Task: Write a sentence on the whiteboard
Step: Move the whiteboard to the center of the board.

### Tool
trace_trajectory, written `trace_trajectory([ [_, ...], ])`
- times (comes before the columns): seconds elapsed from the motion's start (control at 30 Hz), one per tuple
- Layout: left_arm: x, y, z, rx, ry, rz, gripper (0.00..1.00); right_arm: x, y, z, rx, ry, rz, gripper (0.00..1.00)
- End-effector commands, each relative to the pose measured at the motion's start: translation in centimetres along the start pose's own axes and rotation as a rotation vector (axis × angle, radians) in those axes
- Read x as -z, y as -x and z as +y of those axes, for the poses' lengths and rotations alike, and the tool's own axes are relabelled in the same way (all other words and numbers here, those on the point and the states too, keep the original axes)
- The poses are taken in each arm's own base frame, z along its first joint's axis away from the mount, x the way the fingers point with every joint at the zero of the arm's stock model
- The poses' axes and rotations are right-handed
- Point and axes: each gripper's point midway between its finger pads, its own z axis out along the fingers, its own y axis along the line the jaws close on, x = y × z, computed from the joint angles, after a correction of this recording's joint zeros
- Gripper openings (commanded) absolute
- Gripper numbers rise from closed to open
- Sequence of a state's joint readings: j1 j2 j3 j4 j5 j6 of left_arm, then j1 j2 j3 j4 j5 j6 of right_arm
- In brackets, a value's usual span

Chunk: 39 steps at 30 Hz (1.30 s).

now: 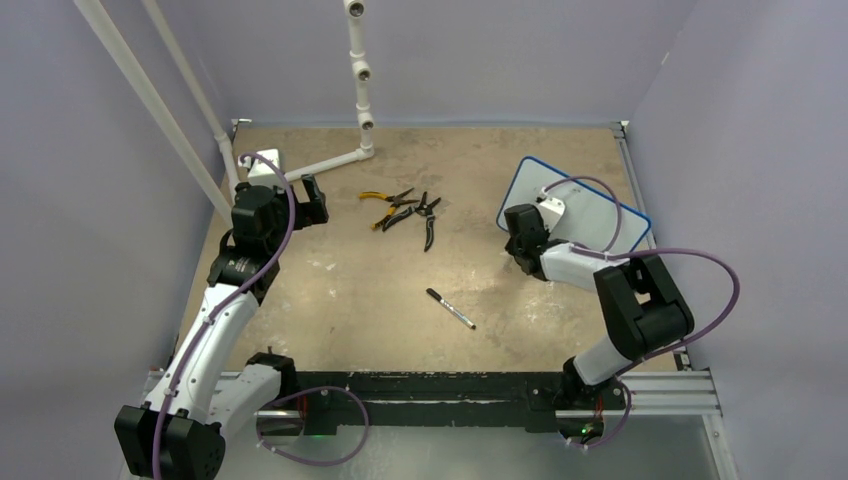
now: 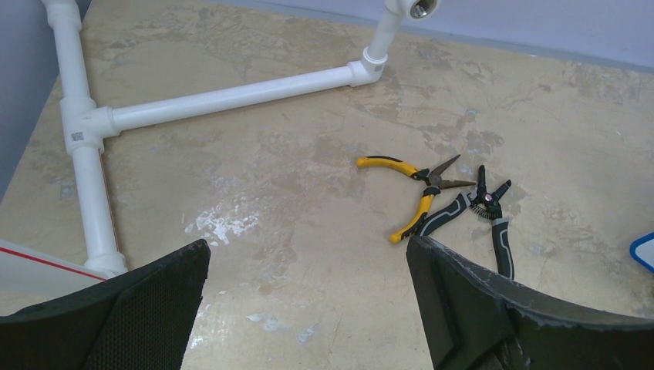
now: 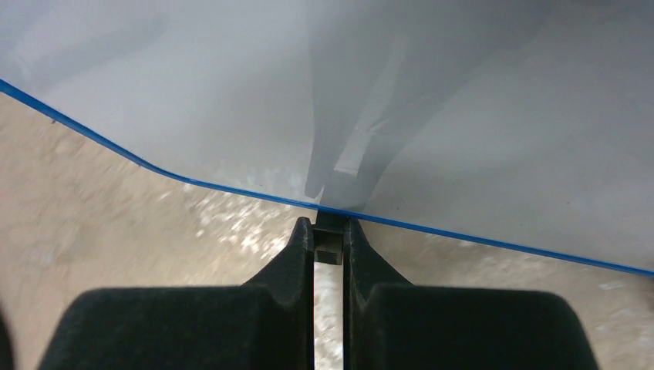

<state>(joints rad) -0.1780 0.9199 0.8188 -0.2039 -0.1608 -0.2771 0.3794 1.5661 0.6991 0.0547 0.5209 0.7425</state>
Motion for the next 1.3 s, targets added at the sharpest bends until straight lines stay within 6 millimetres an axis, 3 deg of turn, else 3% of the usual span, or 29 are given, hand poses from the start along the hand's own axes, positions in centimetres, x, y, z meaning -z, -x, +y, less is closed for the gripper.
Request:
trace_trajectory([
  [0.0,0.2,1.5,-0.5,0.006,-0.018,-0.043,0.99,1.9,0.8,5.4,-0.022,0.185,-0.038,0.00],
  [0.4,-0.2,1.0,-0.5,0.003,-0.016,-0.029,0.99,7.4,-5.4,12.3,0.124,0.446,0.019,0.00],
  [0.57,-0.4,0.8,-0.6,0.005,-0.022,-0.018,0.99,8.9,-7.4,13.7,0.180,0.495,0.032,0.00],
  [0.83,-0.6,0.5,-1.0,0.010,-0.043,-0.009,0.99,9.6,-9.5,14.2,0.235,0.522,0.080,0.00],
  [1.1,-0.5,0.6,-1.4,0.012,-0.062,-0.012,0.99,11.3,-10.0,13.2,0.288,0.545,0.101,0.45],
  [1.27,-0.5,0.5,-1.8,0.006,-0.079,-0.009,0.99,13.2,-10.4,12.3,0.337,0.586,0.126,0.54],
])
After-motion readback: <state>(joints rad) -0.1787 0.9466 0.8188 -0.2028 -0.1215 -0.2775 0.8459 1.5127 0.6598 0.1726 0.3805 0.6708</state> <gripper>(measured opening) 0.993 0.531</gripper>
